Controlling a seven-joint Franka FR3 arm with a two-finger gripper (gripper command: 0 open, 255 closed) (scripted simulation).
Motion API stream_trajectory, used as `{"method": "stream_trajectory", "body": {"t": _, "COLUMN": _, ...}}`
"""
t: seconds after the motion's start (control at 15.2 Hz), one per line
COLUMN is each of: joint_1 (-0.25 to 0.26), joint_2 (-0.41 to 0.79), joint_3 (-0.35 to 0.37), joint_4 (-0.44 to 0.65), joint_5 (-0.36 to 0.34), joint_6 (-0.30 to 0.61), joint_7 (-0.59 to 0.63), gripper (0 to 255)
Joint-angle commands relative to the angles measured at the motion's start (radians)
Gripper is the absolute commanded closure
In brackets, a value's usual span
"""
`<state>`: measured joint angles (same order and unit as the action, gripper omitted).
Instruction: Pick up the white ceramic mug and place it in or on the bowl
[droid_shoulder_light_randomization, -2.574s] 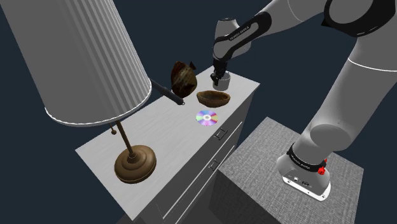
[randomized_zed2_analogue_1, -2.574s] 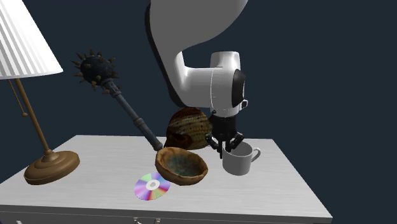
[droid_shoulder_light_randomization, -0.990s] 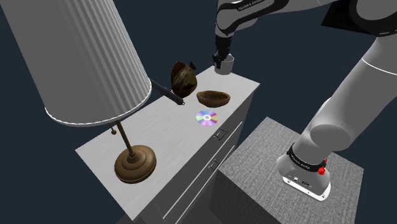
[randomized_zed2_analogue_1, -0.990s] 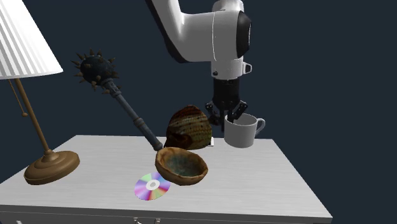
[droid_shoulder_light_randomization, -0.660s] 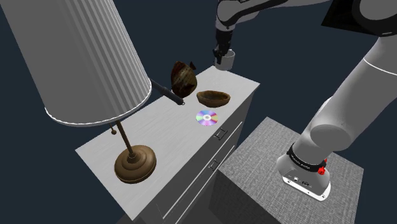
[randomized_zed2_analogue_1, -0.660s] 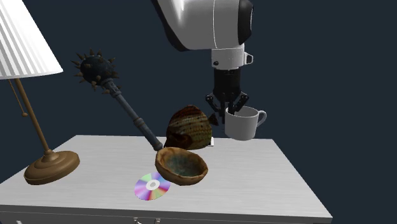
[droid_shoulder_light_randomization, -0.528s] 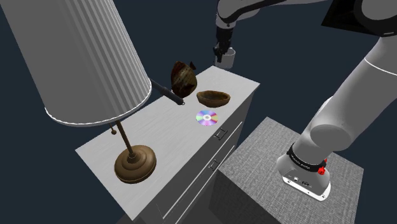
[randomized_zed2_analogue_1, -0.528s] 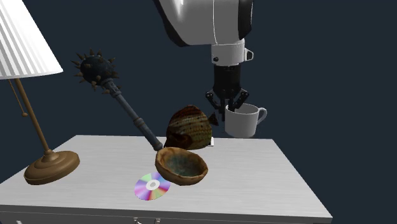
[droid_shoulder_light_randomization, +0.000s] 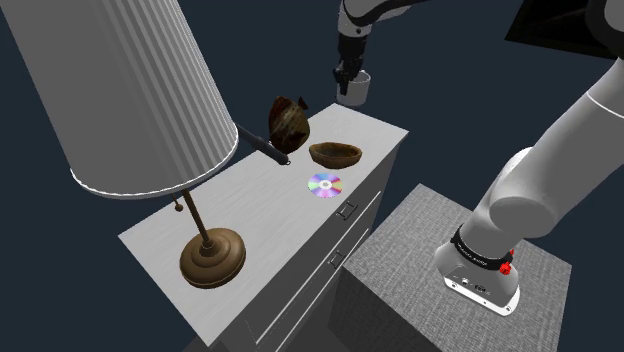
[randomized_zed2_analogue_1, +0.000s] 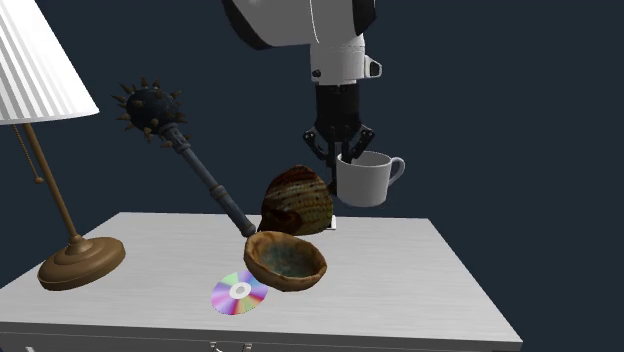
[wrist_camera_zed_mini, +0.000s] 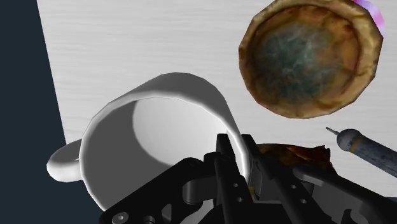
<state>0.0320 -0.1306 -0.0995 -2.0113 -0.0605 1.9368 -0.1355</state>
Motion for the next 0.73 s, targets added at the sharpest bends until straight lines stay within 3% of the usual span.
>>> {"method": "stream_trajectory", "body": {"t": 0.0, "joint_1": 0.018, "joint_2": -0.032, "joint_3": 0.025, "joint_4": -0.035, "joint_5": -0.002, "joint_6": 0.001, "joint_7": 0.045, "gripper": 255}}
{"method": "stream_trajectory", "body": {"t": 0.66, "joint_1": 0.103, "joint_2": -0.164, "joint_3": 0.154, "joint_4": -0.157, "joint_5": 0.017, "joint_6": -0.02, "joint_7": 0.249, "gripper": 255}}
